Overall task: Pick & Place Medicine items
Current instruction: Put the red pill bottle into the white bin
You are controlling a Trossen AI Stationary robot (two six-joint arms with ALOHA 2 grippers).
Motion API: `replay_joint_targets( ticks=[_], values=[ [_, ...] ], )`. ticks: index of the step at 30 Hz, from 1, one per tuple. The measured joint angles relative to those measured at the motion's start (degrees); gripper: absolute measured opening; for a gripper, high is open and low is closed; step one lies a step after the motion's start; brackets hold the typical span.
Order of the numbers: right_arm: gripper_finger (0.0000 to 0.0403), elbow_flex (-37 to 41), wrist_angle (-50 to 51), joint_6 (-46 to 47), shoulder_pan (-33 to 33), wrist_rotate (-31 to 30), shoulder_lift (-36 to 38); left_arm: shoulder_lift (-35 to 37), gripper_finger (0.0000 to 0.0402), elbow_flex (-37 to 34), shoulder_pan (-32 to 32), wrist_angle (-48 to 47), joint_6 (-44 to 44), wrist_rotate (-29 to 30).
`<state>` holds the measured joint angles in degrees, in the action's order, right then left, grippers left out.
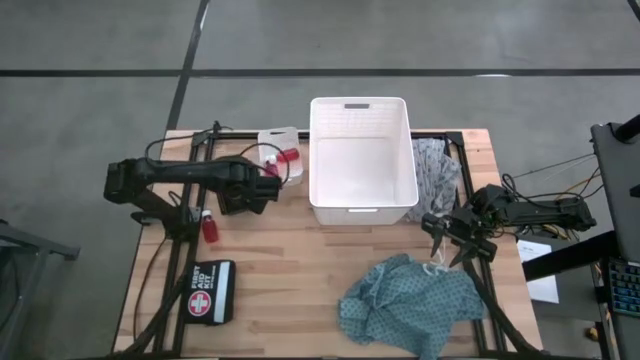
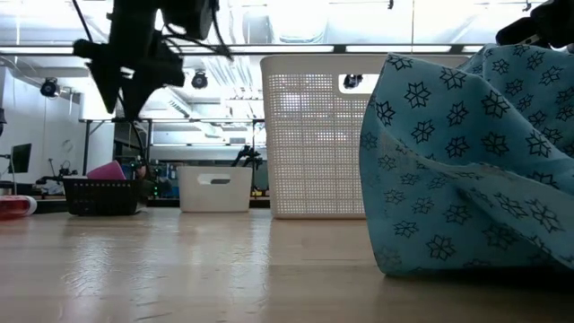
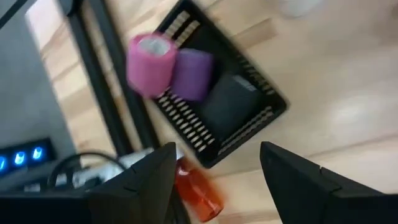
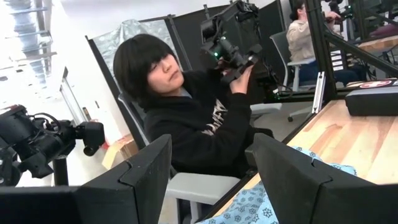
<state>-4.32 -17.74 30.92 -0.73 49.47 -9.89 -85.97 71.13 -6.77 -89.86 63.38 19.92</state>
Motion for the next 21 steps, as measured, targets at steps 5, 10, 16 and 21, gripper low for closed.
replay_joint_targets(
  ticks=[5, 10, 16, 21],
  values=[
    [0.0224, 0.0, 0.0, 0.0, 0.0, 0.0, 0.0, 0.0, 0.0238, -3.9, 0.2, -0.2, 4.7, -3.9],
    [0.0224, 0.0, 0.0, 0.0, 0.0, 0.0, 0.0, 0.0, 0.0238, -8.2, -0.2, -0.2, 6.1, -11.8],
    [0.0224, 0.0, 0.0, 0.0, 0.0, 0.0, 0.0, 0.0, 0.0234, -10.4, -2.4, -0.2, 3.9, -13.1],
    [0.0224, 0.0, 0.0, 0.0, 0.0, 0.0, 0.0, 0.7, 0.0223, -13.2, -5.2, -0.2, 2.4, -11.8]
  ],
)
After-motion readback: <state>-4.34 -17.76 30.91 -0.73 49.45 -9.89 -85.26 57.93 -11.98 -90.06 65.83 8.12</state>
